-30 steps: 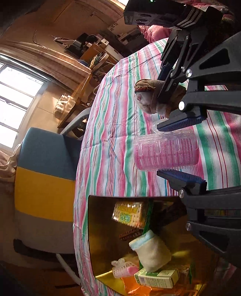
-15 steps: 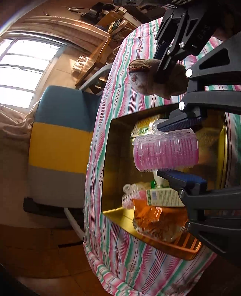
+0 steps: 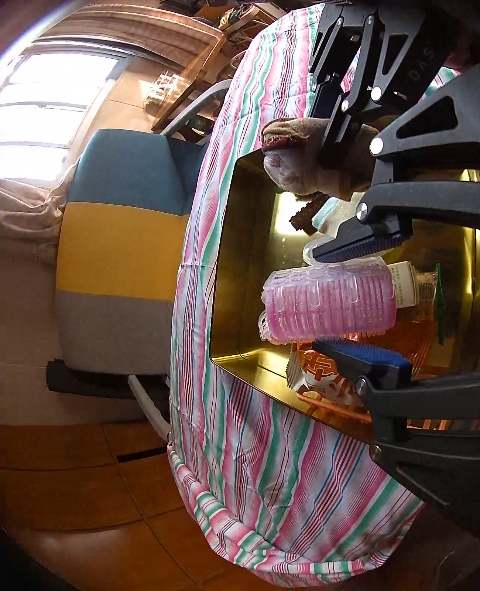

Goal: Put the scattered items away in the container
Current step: 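Carry the hair roller and sock with both tools over the gold tray, then open both tools to drop the hair roller and sock into the tray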

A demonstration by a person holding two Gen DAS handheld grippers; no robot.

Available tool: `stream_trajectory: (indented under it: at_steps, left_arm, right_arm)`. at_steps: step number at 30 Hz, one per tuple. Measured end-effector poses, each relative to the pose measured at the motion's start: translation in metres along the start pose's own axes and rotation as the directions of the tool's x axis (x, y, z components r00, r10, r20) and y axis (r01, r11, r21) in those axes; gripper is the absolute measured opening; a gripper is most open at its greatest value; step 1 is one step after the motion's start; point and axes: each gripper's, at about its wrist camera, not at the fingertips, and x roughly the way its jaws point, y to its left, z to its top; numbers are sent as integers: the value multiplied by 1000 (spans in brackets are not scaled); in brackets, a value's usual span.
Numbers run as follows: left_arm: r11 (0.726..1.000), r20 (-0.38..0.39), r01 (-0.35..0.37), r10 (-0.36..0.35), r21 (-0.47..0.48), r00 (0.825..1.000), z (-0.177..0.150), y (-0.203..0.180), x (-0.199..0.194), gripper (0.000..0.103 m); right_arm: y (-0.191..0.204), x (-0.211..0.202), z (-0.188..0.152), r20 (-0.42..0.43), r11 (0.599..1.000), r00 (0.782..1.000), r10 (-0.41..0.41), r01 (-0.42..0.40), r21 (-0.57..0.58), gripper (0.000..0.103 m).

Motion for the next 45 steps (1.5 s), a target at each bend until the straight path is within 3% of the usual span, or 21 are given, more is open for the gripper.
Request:
stream_trajectory:
  at_steps: [7,16,22,33,39,43,45]
  left_arm:
    - [1000,-26,-12,12,14,1000,2,-1,17,43]
    - [1000,-38,-13,13,-6,999,0,0,23,43]
    - [1000,-22,-19,18,-22,1000,-2,4,12,48]
    - [999,6,-38,39,-38,999,-16,1,-12,52]
    - [996,29,-80,82,-43,996,-31,-3,-33,52]
    - [988,26,-149,150,-45,988,-40,-4,-43,52]
    - [980,17,-194,195,-41,981,-44,-5,-46,53]
  right_arm:
    - [1,28,5,-54,999,998,-39,37,-25,33]
    - [0,29,2,-53,997,996,-74,72,-37,38]
    - [1,22,1,-32,996,996,-88,87,-35,47]
    - [6,7,-6,-13,993,994,-112,112,-30,47]
    - [14,-9,-17,1,982,982,-189,189,-13,53]
    - [22,-18,-27,16,968,968,-252,252,0,75]
    - [25,-23,-31,23,966,966,-258,258,4,80]
